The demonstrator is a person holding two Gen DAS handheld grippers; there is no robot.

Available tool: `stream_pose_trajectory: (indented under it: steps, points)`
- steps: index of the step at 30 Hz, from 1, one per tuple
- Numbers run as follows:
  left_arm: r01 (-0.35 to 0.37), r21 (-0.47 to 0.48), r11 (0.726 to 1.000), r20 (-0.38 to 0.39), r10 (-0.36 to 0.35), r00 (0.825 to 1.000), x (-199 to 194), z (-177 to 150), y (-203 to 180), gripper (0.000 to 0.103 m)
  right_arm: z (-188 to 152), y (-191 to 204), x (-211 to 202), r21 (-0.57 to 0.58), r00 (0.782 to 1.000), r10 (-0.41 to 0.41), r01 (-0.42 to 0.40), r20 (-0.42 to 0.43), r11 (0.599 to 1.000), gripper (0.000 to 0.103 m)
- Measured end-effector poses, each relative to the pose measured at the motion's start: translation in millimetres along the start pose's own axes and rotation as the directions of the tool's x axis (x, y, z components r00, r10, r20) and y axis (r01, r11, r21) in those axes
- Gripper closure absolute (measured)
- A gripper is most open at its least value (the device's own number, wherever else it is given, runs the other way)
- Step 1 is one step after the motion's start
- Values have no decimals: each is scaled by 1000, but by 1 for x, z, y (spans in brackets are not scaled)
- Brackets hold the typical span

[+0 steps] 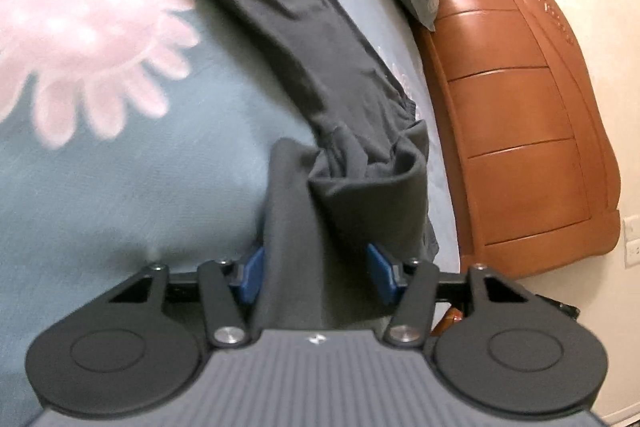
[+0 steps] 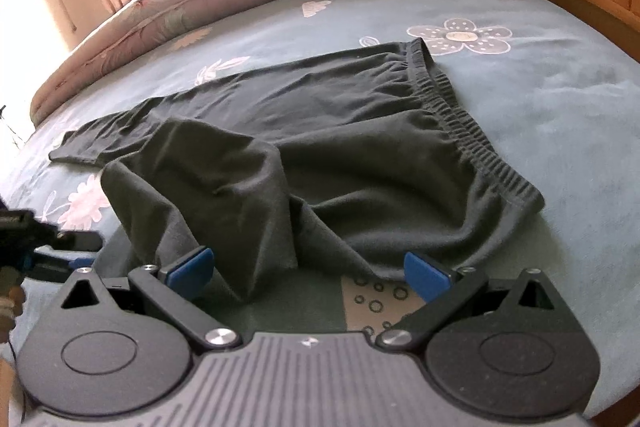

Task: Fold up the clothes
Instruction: 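Grasp the grey leg end with the left tool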

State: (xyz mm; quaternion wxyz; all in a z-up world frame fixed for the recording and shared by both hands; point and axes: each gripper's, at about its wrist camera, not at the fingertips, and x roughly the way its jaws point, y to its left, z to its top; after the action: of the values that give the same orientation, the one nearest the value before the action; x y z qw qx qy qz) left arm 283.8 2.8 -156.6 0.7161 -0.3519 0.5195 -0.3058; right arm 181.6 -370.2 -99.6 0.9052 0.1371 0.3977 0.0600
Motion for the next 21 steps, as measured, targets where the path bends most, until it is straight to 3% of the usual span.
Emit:
stream_pose_trajectory:
  steps: [6,13,17,20,21]
  points:
    - [-27,22,999,-60,28,998,4,-3,-9,47,0,8,0,-15,1000,18,-18,3,1000,0]
    - [-15,24,1000,-31,16,999,14,-1,-9,55,-1,11,0,-19,1000,26,-26,7,999,0]
    - [-51,35,998,11,51,999,18,-7,-11,67,-5,9,2,-4,1000,21,-21,-1,1000,0]
    - [-82,26,996,32,81,996,16,-11,-7,91,-7,5,3,11,1000,6,-6,-7,1000,0]
    - [-86,14,996,34,85,996,16,-11,-3,91,-7,4,2,14,1000,2,-2,-6,1000,0]
